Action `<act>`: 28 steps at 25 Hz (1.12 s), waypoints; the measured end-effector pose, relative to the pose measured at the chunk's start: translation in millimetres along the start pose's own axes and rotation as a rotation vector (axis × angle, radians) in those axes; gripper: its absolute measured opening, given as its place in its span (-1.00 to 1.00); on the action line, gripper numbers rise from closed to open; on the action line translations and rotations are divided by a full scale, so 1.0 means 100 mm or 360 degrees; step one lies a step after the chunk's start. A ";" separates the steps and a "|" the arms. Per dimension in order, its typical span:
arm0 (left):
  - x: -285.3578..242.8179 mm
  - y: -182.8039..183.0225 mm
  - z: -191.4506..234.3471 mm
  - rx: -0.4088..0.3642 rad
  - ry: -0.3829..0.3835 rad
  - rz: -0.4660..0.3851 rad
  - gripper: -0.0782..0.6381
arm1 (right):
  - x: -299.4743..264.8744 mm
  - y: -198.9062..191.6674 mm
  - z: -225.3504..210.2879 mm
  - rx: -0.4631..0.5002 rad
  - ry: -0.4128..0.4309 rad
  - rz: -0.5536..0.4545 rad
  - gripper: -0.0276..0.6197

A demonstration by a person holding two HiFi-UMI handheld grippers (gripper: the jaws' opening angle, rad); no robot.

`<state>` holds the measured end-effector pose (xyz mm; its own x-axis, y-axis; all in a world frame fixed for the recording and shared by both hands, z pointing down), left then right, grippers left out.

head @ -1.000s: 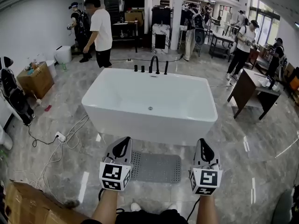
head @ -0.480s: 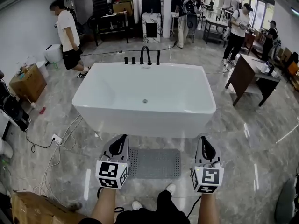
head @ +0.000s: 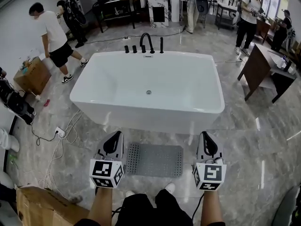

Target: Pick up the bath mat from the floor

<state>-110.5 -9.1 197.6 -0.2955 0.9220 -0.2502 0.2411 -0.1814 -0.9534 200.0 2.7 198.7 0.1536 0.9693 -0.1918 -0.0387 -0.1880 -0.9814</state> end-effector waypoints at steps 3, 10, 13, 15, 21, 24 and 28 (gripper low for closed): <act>-0.13 -0.07 0.03 0.0004 0.0022 0.0040 -0.76 | -0.16 -0.08 -0.04 -0.0001 0.0026 0.0037 -0.85; -0.36 -0.18 0.17 -0.0077 -0.0035 0.0092 -0.76 | -0.38 -0.18 0.04 0.0013 -0.0008 0.0104 -0.85; -0.40 -0.27 0.27 -0.0092 -0.0058 0.0108 -0.76 | -0.43 -0.24 0.08 0.0029 -0.0046 0.0128 -0.85; -0.43 -0.39 0.33 -0.0076 -0.0064 0.0132 -0.76 | -0.47 -0.32 0.11 0.0013 -0.0064 0.0146 -0.85; -0.61 -0.95 0.47 -0.0009 -0.0075 0.0229 -0.76 | -0.66 -0.76 0.22 0.0046 -0.0072 0.0246 -0.85; -0.73 -1.34 0.46 0.0008 -0.0080 0.0279 -0.76 | -0.77 -1.12 0.21 0.0050 -0.0060 0.0306 -0.85; -0.93 -2.11 0.41 0.0035 -0.0089 0.0354 -0.76 | -0.92 -1.83 0.22 0.0082 -0.0042 0.0393 -0.85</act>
<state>-172.0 -70.5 414.7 -0.2885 0.8381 -0.4629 0.2862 -0.3859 -0.8770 170.9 -49.1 395.9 0.1074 0.8991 -0.4244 -0.1225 -0.4117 -0.9031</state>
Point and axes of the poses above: the fingertips, and each gripper's own axes: x backward along the fingers, z to its left, y out of its top, the point moved 3 cm from there along x, backward along the fingers, and after that the axes turned 7 degrees about -x, right-handed, at the moved point
